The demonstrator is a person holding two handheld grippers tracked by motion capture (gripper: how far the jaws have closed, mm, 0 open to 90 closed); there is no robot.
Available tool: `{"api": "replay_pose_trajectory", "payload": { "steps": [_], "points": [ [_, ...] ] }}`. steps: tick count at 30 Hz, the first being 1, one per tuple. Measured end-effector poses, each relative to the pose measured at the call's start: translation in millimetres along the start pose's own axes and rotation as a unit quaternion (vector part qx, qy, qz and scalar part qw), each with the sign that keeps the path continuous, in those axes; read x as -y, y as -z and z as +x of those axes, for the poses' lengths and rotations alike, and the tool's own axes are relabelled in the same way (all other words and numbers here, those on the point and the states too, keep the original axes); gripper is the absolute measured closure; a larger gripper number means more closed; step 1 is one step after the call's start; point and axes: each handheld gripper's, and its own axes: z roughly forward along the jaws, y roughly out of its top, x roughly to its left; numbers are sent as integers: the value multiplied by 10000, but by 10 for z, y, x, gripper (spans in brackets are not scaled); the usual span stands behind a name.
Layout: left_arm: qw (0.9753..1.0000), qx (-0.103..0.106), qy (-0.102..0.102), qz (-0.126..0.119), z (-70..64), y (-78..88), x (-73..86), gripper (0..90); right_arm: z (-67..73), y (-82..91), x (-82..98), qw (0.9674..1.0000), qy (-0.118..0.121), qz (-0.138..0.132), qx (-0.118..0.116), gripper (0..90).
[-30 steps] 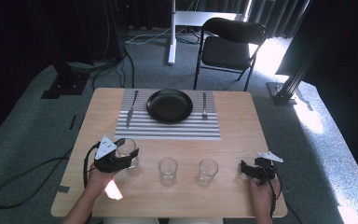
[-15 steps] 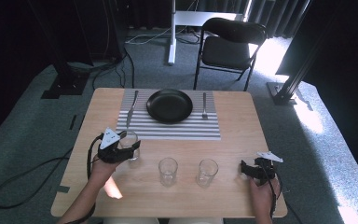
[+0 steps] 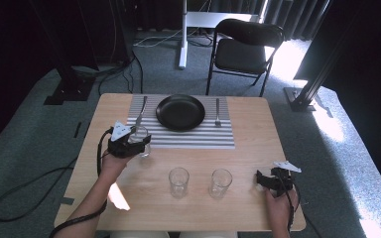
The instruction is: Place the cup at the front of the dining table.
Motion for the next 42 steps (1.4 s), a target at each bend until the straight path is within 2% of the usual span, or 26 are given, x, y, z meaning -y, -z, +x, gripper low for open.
{"api": "replay_pose_trajectory", "payload": {
  "steps": [4, 7, 11, 15, 19, 21, 22, 27, 34, 38, 40, 42],
  "points": [
    [9999, -110, -8, 40, 71, -100, -68, 288, 0, 0, 0, 10000, 2, -1, 1, 122],
    [9999, -94, 65, 86, 131, -177, -109, 288, 0, 0, 0, 10000, 1, -1, -1, 122],
    [9997, -143, 24, 184, 177, -334, -186, 288, 0, 0, 0, 10000, 4, -3, 0, 122],
    [9996, -174, 91, 217, 222, -447, -233, 288, 0, 0, 0, 10000, -1, -4, -1, 122],
    [9991, -318, 95, 247, 266, -618, -274, 288, -1, 2, 2, 10000, 0, -1, 5, 122],
    [9991, -339, 98, 239, 267, -644, -274, 288, -1, 2, 2, 10000, 1, 0, 6, 122],
    [9988, -372, 133, 300, 280, -726, -274, 288, -1, 2, 2, 10000, 0, -2, 6, 122],
    [9981, -409, 191, 426, 300, -889, -274, 288, -1, 3, 4, 10000, 3, -2, 9, 122],
    [9977, -427, 195, 496, 360, -1012, -266, 287, -2, 4, 4, 10000, -1, -6, 7, 122],
    [9965, -481, 171, 665, 401, -1091, -234, 287, -1, 3, 5, 10000, -1, -9, 9, 122],
    [9963, -496, 182, 676, 411, -1115, -200, 287, -1, 3, 5, 10000, 0, -9, 10, 122],
    [9973, -489, 126, 531, 408, -1116, -167, 287, -2, 4, 4, 10000, -2, -6, 10, 122]
  ]
}}
